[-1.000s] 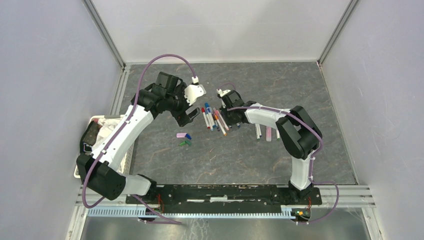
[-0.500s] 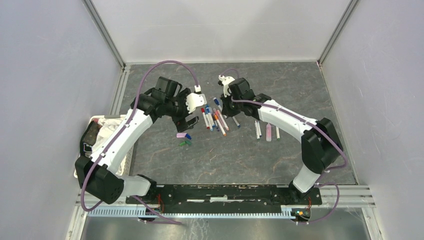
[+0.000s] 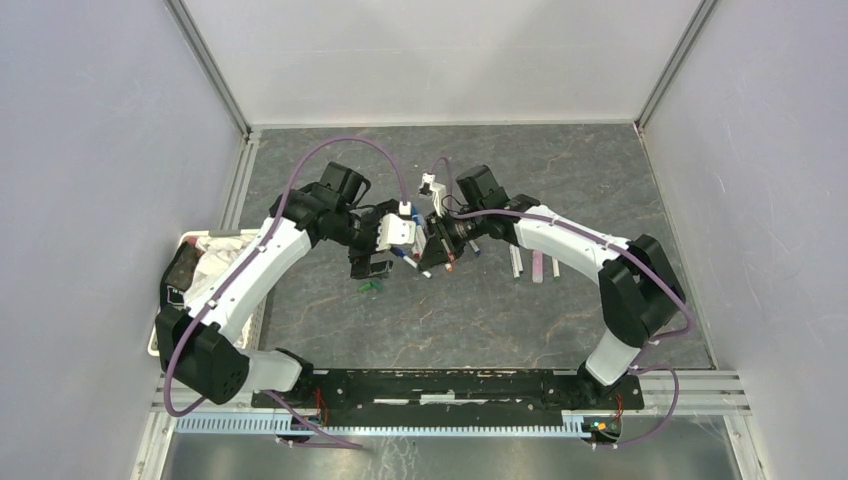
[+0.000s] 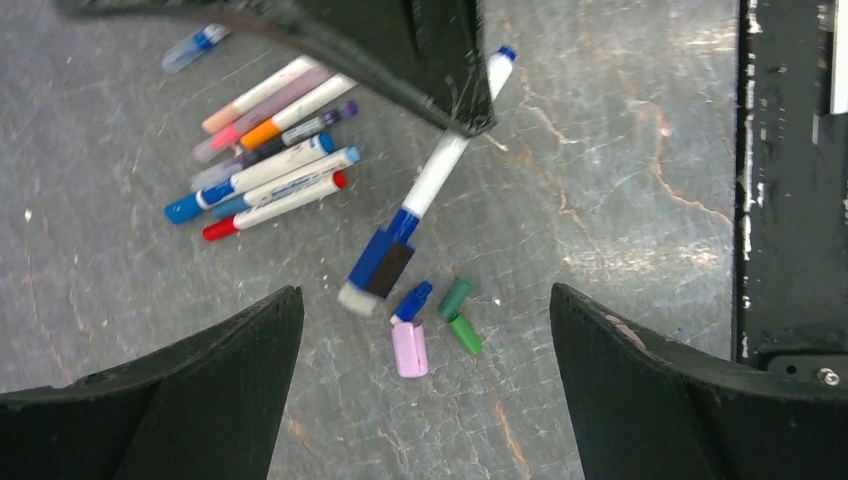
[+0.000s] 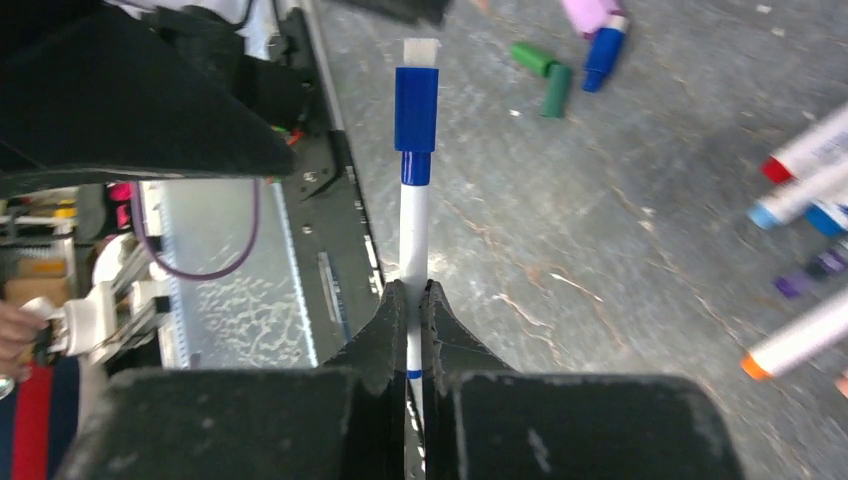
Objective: Open the pen caps
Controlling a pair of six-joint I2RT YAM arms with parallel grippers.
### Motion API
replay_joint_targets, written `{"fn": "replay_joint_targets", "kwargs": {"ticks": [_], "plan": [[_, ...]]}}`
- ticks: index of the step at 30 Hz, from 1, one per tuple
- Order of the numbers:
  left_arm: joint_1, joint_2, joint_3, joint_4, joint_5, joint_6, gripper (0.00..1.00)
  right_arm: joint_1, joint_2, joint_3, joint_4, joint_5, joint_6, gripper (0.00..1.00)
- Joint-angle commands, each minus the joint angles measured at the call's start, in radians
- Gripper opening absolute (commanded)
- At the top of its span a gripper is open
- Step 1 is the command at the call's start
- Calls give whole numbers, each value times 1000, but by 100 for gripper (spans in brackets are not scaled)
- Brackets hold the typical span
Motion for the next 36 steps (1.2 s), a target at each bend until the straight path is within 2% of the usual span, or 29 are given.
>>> {"fn": "replay_joint_targets", "kwargs": {"ticks": [1, 5, 12, 16, 19, 23, 26, 28, 30, 36], "plan": [[-29, 0, -10, -72, 70, 132, 95, 7, 25, 8, 98, -196, 24, 0], [-46, 6, -24, -72, 61, 150, 85, 15, 51, 35, 99, -236, 30, 0], [-61, 20, -34, -71, 12, 190, 49, 17, 69, 47, 105, -254, 43, 0], [-70, 13, -48, -66, -2, 199, 38, 21, 69, 29, 155, -273, 84, 0], [-85, 7, -51, -68, -5, 200, 25, 28, 77, 27, 189, -283, 113, 1], [-101, 3, -38, -77, -16, 203, 3, 45, 100, 32, 222, -283, 152, 24], [-105, 1, -28, -80, -28, 201, 2, 61, 128, 38, 261, -281, 197, 38], [-108, -4, -22, -84, -32, 199, 2, 73, 146, 52, 276, -278, 216, 39], [-111, -7, -19, -87, -38, 199, 2, 85, 167, 74, 269, -269, 220, 38], [-111, -20, -29, -92, -111, 218, 2, 86, 165, 76, 210, -243, 177, 0]]}}
